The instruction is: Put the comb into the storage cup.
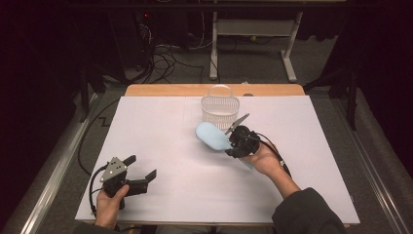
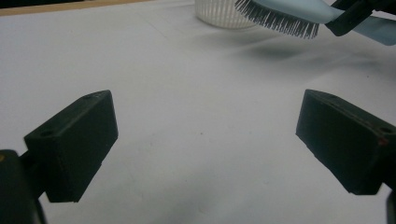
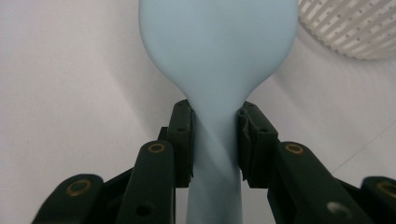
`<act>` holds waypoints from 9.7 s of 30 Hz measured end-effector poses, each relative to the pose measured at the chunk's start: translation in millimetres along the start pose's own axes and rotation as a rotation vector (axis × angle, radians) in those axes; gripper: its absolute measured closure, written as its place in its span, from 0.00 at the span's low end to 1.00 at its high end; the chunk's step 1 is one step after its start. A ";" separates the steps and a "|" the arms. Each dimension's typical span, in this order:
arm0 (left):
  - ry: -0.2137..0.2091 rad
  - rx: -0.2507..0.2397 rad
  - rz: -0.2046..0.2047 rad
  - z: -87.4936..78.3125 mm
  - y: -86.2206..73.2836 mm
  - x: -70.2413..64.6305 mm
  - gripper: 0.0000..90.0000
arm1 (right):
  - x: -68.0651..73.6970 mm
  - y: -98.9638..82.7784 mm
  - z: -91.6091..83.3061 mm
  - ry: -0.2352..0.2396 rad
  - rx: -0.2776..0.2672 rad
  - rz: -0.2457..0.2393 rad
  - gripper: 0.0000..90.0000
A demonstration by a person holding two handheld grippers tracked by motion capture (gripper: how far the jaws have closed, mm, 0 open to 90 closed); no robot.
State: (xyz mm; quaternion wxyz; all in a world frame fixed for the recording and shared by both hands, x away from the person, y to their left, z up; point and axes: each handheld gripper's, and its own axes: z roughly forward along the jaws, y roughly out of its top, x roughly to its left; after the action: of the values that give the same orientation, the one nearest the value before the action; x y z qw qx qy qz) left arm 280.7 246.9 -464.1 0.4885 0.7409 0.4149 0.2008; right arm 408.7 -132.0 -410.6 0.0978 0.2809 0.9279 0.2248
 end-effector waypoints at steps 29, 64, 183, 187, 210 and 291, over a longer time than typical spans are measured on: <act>-0.012 0.014 0.017 2.7 -1.8 -4.4 0.18 | 9.2 -47.8 -42.2 -0.011 -0.133 0.070 0.79; -0.085 -0.004 0.037 6.2 1.5 -15.7 0.17 | 32.1 -102.4 -67.3 -0.008 -0.271 0.123 0.79; -0.367 -0.050 0.036 56.9 48.9 -103.1 0.17 | 110.8 -62.3 -33.1 0.045 -0.395 -0.004 0.79; -0.357 -0.057 0.030 57.4 48.7 -104.2 0.17 | 112.8 -60.3 -32.1 0.044 -0.398 -0.006 0.79; -0.342 -0.083 -0.022 60.1 47.7 -104.1 0.25 | 121.9 -52.1 -29.2 -0.004 -0.399 -0.036 0.79; -0.438 -0.133 -0.101 24.3 72.4 -79.7 0.60 | 99.8 -61.5 -32.3 0.133 -0.583 0.019 0.39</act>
State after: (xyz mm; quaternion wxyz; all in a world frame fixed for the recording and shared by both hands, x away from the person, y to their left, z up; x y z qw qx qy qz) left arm 282.2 155.9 -401.7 0.6240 0.7112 0.3215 0.0375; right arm 287.3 -132.8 -416.7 0.1114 0.2345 0.8258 0.5007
